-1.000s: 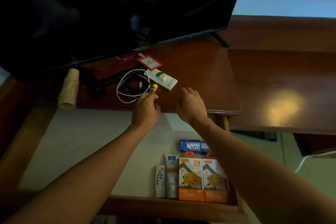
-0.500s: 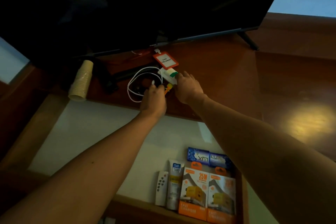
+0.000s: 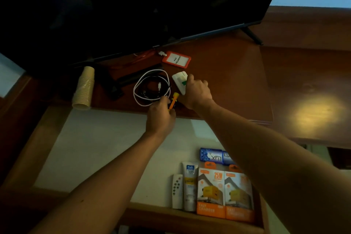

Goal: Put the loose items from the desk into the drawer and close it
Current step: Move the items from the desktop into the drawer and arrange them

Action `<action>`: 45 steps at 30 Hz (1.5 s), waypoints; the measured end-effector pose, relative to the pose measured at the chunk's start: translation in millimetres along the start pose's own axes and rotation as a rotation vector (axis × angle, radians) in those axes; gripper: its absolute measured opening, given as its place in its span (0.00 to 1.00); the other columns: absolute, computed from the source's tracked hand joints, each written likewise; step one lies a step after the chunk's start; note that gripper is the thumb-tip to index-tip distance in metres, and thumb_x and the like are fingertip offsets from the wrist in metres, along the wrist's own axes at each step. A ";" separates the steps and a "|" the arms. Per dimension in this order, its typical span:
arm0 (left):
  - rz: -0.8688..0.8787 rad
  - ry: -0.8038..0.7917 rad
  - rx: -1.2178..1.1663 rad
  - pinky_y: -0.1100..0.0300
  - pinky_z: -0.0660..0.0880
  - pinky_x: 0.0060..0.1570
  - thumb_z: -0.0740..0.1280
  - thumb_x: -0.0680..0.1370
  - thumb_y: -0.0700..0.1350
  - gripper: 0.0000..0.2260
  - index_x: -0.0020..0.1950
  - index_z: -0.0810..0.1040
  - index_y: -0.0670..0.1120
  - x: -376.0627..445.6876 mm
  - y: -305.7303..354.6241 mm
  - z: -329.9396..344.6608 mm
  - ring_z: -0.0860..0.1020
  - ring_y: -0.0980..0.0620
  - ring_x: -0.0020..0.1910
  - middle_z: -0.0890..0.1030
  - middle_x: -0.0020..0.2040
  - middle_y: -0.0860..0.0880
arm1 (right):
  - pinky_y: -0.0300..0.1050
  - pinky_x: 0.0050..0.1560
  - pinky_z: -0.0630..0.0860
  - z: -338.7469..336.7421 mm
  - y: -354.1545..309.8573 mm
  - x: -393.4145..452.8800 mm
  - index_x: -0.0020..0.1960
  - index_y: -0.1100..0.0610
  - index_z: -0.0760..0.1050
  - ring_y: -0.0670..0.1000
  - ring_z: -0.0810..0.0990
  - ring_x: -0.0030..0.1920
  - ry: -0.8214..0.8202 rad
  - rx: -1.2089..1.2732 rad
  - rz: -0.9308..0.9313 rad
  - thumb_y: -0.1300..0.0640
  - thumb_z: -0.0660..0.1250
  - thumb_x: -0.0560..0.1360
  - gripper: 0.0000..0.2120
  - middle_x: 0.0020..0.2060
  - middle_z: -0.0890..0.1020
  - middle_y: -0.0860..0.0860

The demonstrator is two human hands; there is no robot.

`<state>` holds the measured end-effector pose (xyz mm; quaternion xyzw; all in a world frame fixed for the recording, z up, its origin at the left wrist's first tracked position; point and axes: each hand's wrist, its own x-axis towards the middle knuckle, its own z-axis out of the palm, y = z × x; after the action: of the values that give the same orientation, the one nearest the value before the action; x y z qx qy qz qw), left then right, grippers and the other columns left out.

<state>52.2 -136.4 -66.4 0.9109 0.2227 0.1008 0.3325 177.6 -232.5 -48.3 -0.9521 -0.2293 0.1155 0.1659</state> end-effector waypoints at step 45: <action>0.008 -0.659 0.198 0.54 0.69 0.41 0.67 0.79 0.47 0.12 0.61 0.72 0.50 -97.6 -190.6 -11.6 0.78 0.40 0.49 0.79 0.49 0.42 | 0.57 0.62 0.70 171.4 -81.3 -151.5 0.73 0.50 0.68 0.61 0.69 0.66 -0.439 -0.232 0.087 0.47 0.67 0.77 0.26 0.66 0.70 0.56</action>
<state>-102.1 -46.5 -185.1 0.9232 0.1086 -0.2195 0.2961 -37.1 -191.1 -154.0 -0.9259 -0.2306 0.2992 -0.0035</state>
